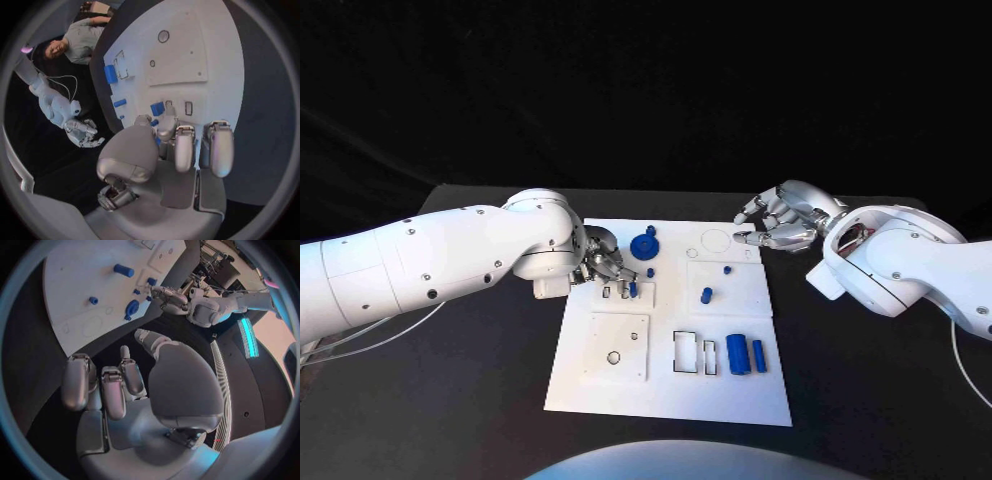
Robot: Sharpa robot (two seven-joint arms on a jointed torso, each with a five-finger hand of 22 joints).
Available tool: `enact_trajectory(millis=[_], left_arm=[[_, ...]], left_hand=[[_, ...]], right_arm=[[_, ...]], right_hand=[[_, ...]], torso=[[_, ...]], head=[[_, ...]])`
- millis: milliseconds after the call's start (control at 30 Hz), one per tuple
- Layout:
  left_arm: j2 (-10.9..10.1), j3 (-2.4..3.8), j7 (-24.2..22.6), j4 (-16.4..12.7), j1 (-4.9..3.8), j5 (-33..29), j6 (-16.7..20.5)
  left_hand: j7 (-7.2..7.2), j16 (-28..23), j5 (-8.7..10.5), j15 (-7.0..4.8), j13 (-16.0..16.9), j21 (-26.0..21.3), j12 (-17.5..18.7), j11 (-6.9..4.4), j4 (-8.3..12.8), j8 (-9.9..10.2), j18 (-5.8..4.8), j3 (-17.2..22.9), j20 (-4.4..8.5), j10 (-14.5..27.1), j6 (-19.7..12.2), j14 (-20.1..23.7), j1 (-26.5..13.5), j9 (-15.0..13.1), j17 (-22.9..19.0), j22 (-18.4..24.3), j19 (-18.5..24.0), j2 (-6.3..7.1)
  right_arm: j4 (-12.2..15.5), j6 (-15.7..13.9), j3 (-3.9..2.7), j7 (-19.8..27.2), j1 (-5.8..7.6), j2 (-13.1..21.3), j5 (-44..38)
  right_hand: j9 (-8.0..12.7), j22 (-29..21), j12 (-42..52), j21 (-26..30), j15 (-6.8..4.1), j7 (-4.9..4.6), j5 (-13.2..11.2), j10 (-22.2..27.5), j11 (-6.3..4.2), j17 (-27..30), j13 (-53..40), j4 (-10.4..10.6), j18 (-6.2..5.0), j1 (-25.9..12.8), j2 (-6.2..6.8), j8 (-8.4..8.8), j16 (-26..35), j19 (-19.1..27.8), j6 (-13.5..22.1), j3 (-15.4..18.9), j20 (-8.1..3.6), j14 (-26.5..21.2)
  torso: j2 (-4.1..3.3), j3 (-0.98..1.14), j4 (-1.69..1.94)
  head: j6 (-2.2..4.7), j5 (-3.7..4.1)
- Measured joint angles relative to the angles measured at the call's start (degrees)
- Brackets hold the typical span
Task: Assemble the parts on the task board
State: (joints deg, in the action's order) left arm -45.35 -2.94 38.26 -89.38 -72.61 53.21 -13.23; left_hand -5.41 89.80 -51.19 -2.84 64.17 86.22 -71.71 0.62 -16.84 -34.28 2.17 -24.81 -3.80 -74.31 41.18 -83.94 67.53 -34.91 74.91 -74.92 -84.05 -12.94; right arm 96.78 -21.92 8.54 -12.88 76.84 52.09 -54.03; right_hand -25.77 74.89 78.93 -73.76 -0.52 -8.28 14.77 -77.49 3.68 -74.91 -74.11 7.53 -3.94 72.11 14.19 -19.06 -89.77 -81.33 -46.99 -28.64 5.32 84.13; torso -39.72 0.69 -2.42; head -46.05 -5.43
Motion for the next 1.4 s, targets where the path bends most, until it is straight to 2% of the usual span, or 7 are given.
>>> enact_trajectory(millis=[167,467,1067,1133,1200,1300,1400], left_arm=[[0.01,0.0,0.05,0.05,0.0,-0.58,-0.33],[0.08,0.0,0.11,0.42,0.0,-1.55,-0.48],[0.65,0.0,0.17,0.61,-0.01,-2.88,-0.48],[0.75,0.0,0.18,0.73,-0.01,-2.94,-0.48],[0.88,0.0,0.19,0.84,-0.01,-3.0,-0.5],[1.03,0.0,0.23,1.04,-0.02,-3.05,-0.62],[1.14,0.0,0.28,1.19,-0.02,-3.09,-0.8]], left_hand=[[0.0,0.0,-2.22,0.0,0.0,0.0,0.01,0.0,-0.02,-0.44,0.0,0.04,0.0,0.0,0.0,0.0,-0.05,0.02,0.0,0.0,0.0,0.05],[0.22,0.0,-7.17,0.0,-0.06,0.0,0.03,-0.21,-0.07,-1.24,0.0,4.15,0.0,0.61,-0.22,0.0,0.68,0.66,0.0,0.01,0.0,2.19],[0.62,0.0,-5.91,-0.01,-0.05,-0.19,0.03,-0.21,-0.15,-3.9,0.0,12.34,0.0,0.6,0.19,0.0,-1.72,0.9,0.0,0.01,0.0,5.65],[0.62,0.0,-5.91,-0.01,-0.05,-0.19,0.03,-0.21,-0.11,-4.78,0.0,16.84,0.0,0.6,0.19,0.0,-3.68,1.15,0.0,0.01,0.0,7.62],[0.62,0.0,-5.91,-0.01,-0.05,-0.19,0.03,-0.21,-0.08,-4.89,0.0,17.51,0.0,0.6,0.19,0.0,-3.9,1.16,-0.01,0.01,0.0,7.84],[0.61,0.0,-5.02,-0.01,-0.05,-0.43,0.03,-0.21,-0.22,-7.15,0.0,32.06,0.0,0.6,-0.23,0.0,-9.66,1.73,-0.01,0.01,0.0,13.59],[0.61,0.0,-5.02,-0.01,-0.05,-0.43,0.03,-0.21,-0.02,-7.75,0.01,35.27,0.0,0.6,-0.23,0.0,-10.62,1.74,-0.01,0.01,0.0,14.55]], right_arm=[[-0.09,0.03,0.0,-0.06,0.0,-0.02,-0.04],[-0.2,0.1,0.01,-0.17,-0.03,-0.07,-0.09],[-0.36,0.29,0.02,-0.32,-0.14,-0.38,-0.23],[-0.35,0.3,0.02,-0.33,-0.14,-0.39,-0.27],[-0.34,0.32,0.02,-0.34,-0.15,-0.39,-0.3],[-0.34,0.35,0.02,-0.35,-0.15,-0.39,-0.33],[-0.34,0.39,0.02,-0.36,-0.15,-0.4,-0.37]], right_hand=[[0.0,0.0,0.0,0.0,0.0,0.0,0.32,0.0,0.0,0.0,0.0,0.0,0.0,0.0,0.0,0.0,0.0,0.0,0.0,0.0,0.0,0.0],[0.01,0.0,0.0,0.0,0.0,0.0,0.54,0.0,0.0,0.0,0.0,0.16,0.0,0.0,0.0,0.0,0.0,0.0,0.0,-0.16,0.0,0.0],[-0.04,0.05,0.0,0.0,0.0,0.0,0.54,0.0,0.0,0.0,0.0,0.16,0.0,0.0,0.0,0.0,0.0,0.0,0.0,-0.16,0.0,0.0],[-0.03,0.05,0.0,0.0,0.0,0.0,0.54,0.0,0.0,0.0,0.0,0.16,0.0,0.0,0.0,0.0,0.0,0.0,0.0,-0.16,0.0,0.0],[-0.03,0.05,0.0,0.0,0.0,0.0,0.54,0.0,0.0,0.0,0.0,0.16,0.0,0.0,0.0,0.0,0.0,0.0,0.0,-0.16,0.0,0.0],[-0.04,0.05,0.0,0.0,0.0,0.0,0.64,0.0,0.0,0.0,0.0,0.16,0.0,0.0,0.0,0.0,0.0,0.0,0.0,-0.16,0.0,0.0],[-0.1,0.04,0.0,0.0,0.0,0.0,0.88,0.0,0.0,0.0,0.0,0.16,0.0,0.0,0.0,0.0,0.0,0.0,0.0,-0.16,0.0,0.0]], torso=[[-0.01,-0.01,-0.02],[-0.01,0.01,-0.01],[-0.04,0.07,-0.01],[-0.05,0.07,-0.01],[-0.05,0.07,-0.01],[-0.06,0.07,-0.02],[-0.07,0.07,-0.03]], head=[[-0.04,-0.02],[-0.07,0.02],[-0.13,0.13],[-0.13,0.13],[-0.15,0.14],[-0.21,0.16],[-0.23,0.21]])
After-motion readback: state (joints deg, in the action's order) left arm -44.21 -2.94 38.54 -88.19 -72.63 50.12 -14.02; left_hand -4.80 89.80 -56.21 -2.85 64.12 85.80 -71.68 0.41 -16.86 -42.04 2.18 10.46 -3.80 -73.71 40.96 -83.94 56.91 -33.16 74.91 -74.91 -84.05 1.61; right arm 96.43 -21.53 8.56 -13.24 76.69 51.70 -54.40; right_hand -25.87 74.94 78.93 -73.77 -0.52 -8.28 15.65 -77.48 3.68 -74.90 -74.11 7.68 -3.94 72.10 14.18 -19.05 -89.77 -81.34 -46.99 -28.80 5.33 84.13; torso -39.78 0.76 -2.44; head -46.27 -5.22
